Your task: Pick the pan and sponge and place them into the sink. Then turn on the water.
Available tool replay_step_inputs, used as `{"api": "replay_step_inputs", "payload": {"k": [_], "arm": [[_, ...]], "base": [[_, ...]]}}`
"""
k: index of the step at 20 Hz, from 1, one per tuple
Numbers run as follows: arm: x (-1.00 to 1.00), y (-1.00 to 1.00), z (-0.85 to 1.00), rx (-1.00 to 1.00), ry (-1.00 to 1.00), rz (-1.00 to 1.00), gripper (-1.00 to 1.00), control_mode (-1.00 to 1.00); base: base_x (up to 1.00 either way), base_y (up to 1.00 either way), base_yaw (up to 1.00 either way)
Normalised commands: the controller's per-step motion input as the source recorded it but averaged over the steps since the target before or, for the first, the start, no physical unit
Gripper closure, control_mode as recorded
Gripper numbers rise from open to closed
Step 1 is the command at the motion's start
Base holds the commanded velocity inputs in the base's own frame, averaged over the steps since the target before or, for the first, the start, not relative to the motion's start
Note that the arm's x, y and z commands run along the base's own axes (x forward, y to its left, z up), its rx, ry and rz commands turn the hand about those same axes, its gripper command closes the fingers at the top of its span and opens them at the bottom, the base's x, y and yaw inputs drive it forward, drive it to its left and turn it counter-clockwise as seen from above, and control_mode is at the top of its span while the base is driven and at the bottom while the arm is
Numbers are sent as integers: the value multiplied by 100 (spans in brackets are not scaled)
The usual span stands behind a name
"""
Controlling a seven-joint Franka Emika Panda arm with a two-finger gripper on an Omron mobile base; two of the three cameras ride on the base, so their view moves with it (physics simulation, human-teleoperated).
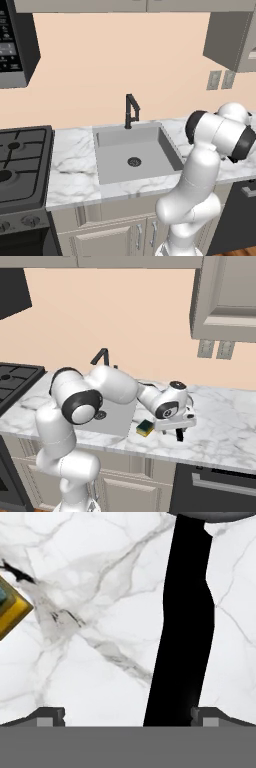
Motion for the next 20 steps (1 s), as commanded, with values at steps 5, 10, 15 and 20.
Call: {"api": "replay_step_inputs", "payload": {"k": [5,10,15,20], "arm": [[9,-14,-4,0,-5,0,-100,-100],[13,-8,-15,0,-2,0,-100,-100],[13,-2,-24,1,0,0,-100,-100],[13,0,-25,1,0,0,100,-100]], "base": [[0,0,0],[0,0,0],[0,0,0],[0,0,0]]}}
